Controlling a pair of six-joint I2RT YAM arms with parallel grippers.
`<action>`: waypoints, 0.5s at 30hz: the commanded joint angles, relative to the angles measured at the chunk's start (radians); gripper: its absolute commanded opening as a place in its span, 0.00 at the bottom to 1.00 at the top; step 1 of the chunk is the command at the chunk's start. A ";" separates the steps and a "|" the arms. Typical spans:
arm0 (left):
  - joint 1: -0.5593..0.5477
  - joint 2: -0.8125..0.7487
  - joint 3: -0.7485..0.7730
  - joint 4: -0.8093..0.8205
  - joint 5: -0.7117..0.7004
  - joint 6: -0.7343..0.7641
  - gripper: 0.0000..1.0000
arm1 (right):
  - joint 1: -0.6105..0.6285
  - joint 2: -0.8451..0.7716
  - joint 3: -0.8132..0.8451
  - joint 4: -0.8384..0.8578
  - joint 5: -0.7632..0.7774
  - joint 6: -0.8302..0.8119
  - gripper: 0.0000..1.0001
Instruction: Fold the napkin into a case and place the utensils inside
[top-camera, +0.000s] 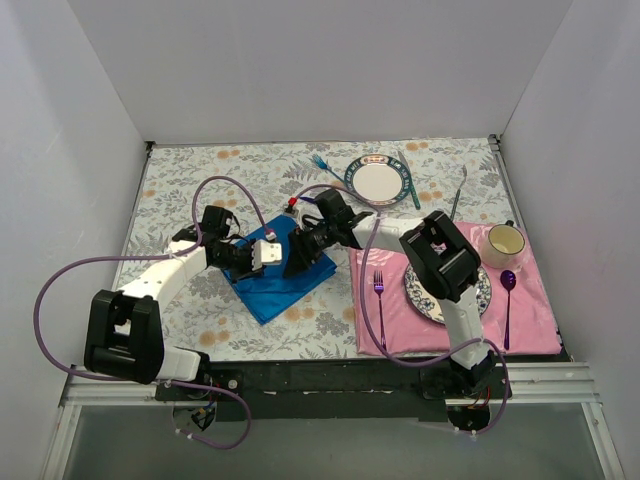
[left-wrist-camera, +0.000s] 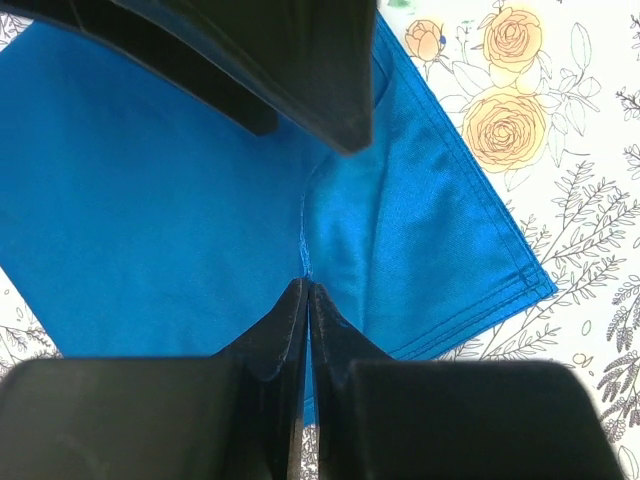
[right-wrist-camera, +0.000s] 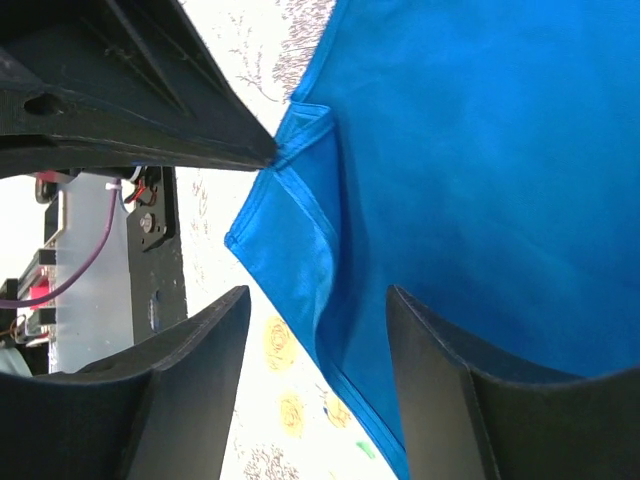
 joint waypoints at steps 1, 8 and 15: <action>0.006 -0.006 0.023 0.033 0.036 -0.010 0.00 | 0.019 0.002 0.018 0.043 -0.019 -0.017 0.63; 0.020 0.027 0.033 0.121 0.006 -0.091 0.00 | 0.019 0.033 0.070 0.019 -0.020 0.003 0.64; 0.040 0.115 0.082 0.254 0.000 -0.176 0.00 | -0.073 -0.020 0.116 0.010 0.016 0.092 0.71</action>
